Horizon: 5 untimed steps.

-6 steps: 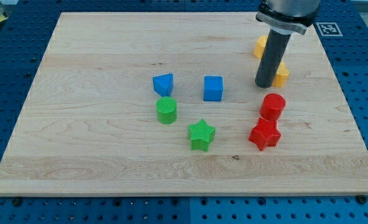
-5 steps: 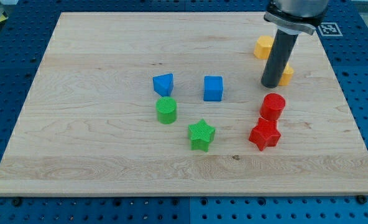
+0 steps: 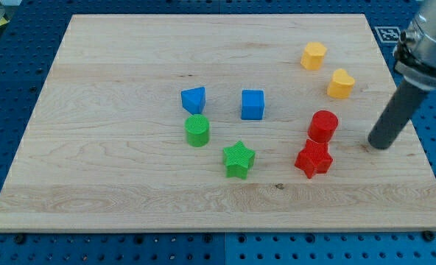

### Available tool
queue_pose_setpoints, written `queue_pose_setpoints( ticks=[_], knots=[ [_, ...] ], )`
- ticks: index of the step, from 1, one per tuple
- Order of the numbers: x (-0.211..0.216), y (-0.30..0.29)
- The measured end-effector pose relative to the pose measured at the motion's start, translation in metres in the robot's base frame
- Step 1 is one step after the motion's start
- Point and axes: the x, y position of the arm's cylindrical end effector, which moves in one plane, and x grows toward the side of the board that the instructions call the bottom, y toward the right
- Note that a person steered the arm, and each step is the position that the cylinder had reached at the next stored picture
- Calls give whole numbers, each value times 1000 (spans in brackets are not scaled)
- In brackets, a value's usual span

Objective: Point your arm at red circle

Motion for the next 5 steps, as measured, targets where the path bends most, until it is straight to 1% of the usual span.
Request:
queue_pose_setpoints(
  ticks=[1, 2, 3, 5],
  knots=[
    [11, 0],
    [11, 0],
    [8, -15],
    [-27, -61]
  ],
)
